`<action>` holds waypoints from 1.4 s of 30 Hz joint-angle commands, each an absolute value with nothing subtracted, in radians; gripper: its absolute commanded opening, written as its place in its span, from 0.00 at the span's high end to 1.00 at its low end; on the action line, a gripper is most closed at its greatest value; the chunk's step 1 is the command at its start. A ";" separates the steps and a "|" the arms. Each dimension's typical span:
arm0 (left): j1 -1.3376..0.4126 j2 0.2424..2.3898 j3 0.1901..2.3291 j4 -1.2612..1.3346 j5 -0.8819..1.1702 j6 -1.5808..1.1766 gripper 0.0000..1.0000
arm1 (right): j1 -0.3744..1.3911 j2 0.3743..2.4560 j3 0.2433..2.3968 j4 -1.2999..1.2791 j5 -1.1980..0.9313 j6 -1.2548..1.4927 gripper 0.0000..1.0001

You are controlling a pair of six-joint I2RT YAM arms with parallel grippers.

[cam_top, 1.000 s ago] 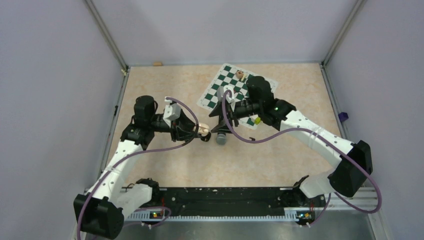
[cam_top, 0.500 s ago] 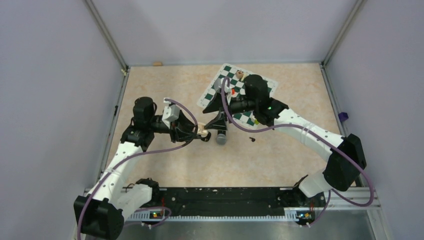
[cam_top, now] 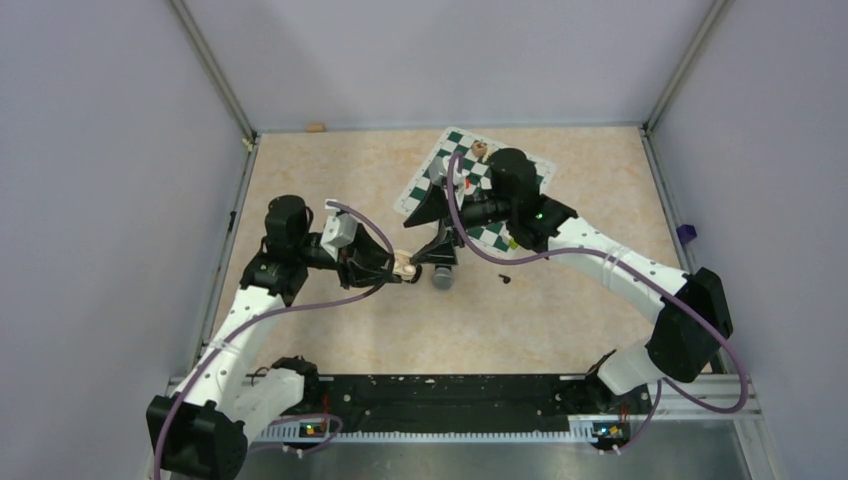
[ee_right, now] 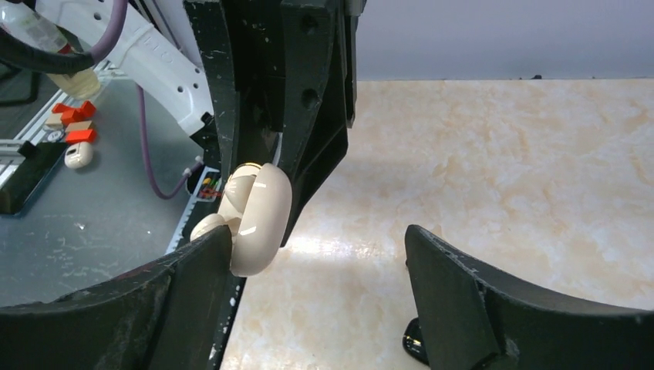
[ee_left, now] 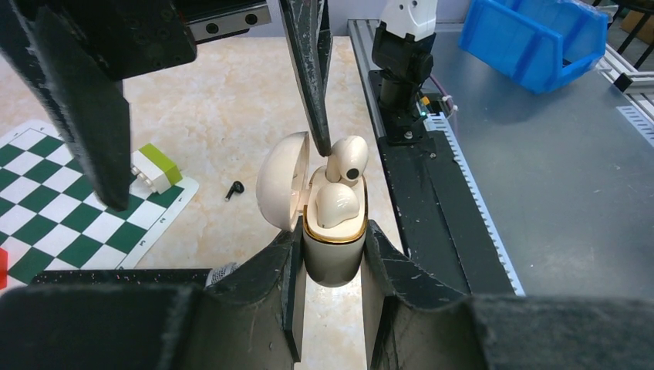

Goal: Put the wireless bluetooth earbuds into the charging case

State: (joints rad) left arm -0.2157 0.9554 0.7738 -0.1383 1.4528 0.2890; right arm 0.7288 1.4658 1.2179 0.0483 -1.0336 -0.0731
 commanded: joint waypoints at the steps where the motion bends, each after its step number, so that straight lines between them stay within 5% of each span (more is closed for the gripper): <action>1: -0.201 0.942 0.767 -0.096 1.425 0.293 1.00 | 0.736 1.420 1.220 0.135 -1.042 0.036 0.14; 6: -0.200 0.944 0.764 -0.098 1.425 0.297 1.00 | 0.728 1.411 1.229 0.140 -0.992 0.064 0.11; 12: -0.199 0.947 0.763 -0.097 1.422 0.298 1.00 | 0.725 1.416 1.199 0.253 -1.175 0.156 0.09; 14: -0.199 0.946 0.763 -0.098 1.420 0.299 1.00 | 0.734 1.416 1.187 0.256 -1.154 0.157 0.01; 28: -0.198 0.947 0.762 -0.100 1.418 0.303 1.00 | 0.795 1.454 1.250 -0.024 -0.776 -0.114 0.01; 42: -0.198 0.946 0.768 -0.126 1.414 0.328 1.00 | 0.779 1.466 1.293 0.023 -0.877 0.031 0.01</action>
State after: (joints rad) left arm -0.1997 0.9535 0.7681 -0.1352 1.3945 0.3065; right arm 0.7891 1.4605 1.2331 -0.0345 -0.8150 -0.0383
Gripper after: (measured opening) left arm 0.318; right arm 0.990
